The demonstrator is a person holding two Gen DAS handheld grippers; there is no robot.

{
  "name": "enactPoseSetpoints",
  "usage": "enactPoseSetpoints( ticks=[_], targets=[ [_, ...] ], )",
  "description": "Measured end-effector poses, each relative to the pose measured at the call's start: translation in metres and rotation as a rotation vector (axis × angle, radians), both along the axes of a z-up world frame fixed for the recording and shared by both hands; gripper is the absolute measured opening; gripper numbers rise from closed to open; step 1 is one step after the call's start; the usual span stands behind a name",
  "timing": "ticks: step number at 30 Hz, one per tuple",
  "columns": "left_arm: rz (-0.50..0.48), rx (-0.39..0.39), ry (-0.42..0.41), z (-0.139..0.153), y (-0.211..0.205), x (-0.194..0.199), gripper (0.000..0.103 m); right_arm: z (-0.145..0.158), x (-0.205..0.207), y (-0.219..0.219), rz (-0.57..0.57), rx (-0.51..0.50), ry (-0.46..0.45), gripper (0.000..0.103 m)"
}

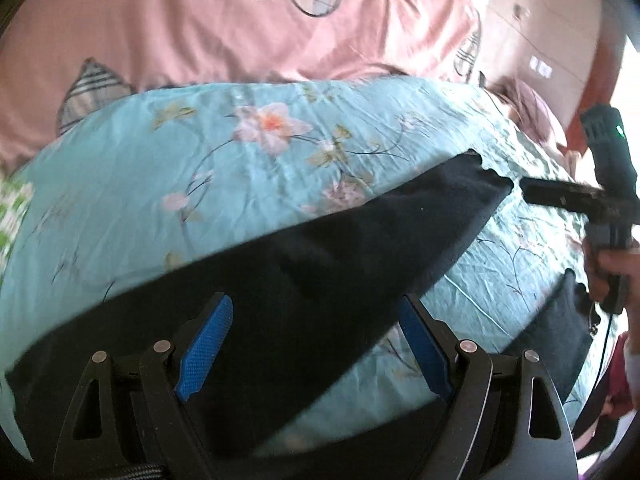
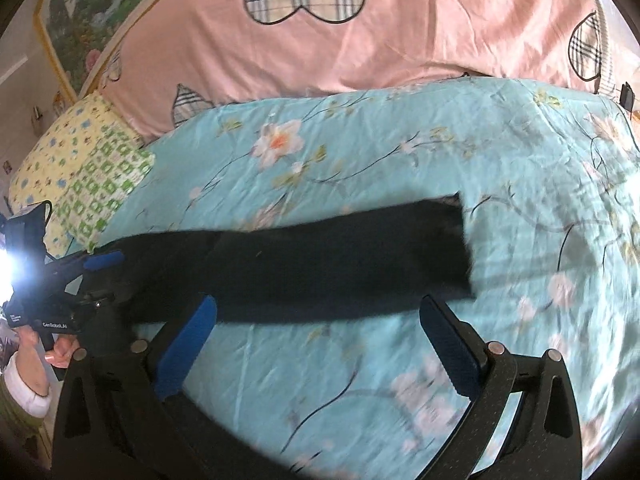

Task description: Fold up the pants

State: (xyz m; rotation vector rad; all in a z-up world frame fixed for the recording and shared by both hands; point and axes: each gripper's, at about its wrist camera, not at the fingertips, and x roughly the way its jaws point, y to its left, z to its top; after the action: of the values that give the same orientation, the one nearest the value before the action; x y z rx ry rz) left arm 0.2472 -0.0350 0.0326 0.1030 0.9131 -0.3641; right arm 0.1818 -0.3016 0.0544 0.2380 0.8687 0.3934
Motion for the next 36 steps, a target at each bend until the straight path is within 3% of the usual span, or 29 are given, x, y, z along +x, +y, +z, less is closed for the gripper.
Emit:
enactPoseSetpoints(
  ticks=[3,11,18,21,22,23,24,25,26,27,28,30,36],
  targets=[
    [-0.057,0.003,0.023,-0.006,-0.006,0.022,0.086,-0.004,0.024,-0.014,-0.026,-0.001,0.019,0.101],
    [-0.163,-0.061,0.161,-0.034,-0.007,0.097,0.086,-0.022,0.085,-0.055,-0.1,0.038,0.086,0.086],
    [-0.252,-0.046,0.312,-0.069,-0.02,0.137,0.084,-0.05,0.121,-0.059,-0.064,0.043,0.176,0.071],
    [-0.274,-0.009,0.305,-0.074,-0.032,0.14,0.084,-0.051,0.122,-0.057,-0.047,0.053,0.172,0.045],
    [-0.28,0.01,0.304,-0.076,-0.037,0.14,0.081,-0.051,0.12,-0.058,-0.036,0.081,0.177,0.031],
    [-0.286,0.028,0.304,-0.078,-0.042,0.14,0.078,-0.05,0.119,-0.058,-0.031,0.1,0.175,0.024],
    [-0.297,0.039,0.305,-0.079,-0.047,0.139,0.069,-0.048,0.116,-0.058,-0.027,0.102,0.168,0.011],
    [-0.309,0.037,0.31,-0.078,-0.05,0.136,0.052,-0.045,0.113,-0.058,-0.023,0.102,0.157,0.011],
    [-0.325,0.026,0.324,-0.078,-0.052,0.134,0.043,-0.041,0.109,-0.057,-0.021,0.105,0.141,0.011],
    [-0.335,0.016,0.339,-0.078,-0.055,0.132,0.025,-0.037,0.106,-0.058,-0.02,0.109,0.127,0.01],
    [-0.341,0.023,0.337,-0.076,-0.058,0.128,0.014,-0.031,0.1,-0.058,-0.015,0.121,0.11,0.01],
    [-0.343,0.06,0.305,-0.07,-0.063,0.117,0.007,-0.021,0.091,-0.059,-0.008,0.133,0.084,0.009],
    [-0.358,0.044,0.234,-0.034,-0.065,0.065,0.005,0.007,0.056,-0.058,0.013,0.124,0.016,0.008]
  ],
)
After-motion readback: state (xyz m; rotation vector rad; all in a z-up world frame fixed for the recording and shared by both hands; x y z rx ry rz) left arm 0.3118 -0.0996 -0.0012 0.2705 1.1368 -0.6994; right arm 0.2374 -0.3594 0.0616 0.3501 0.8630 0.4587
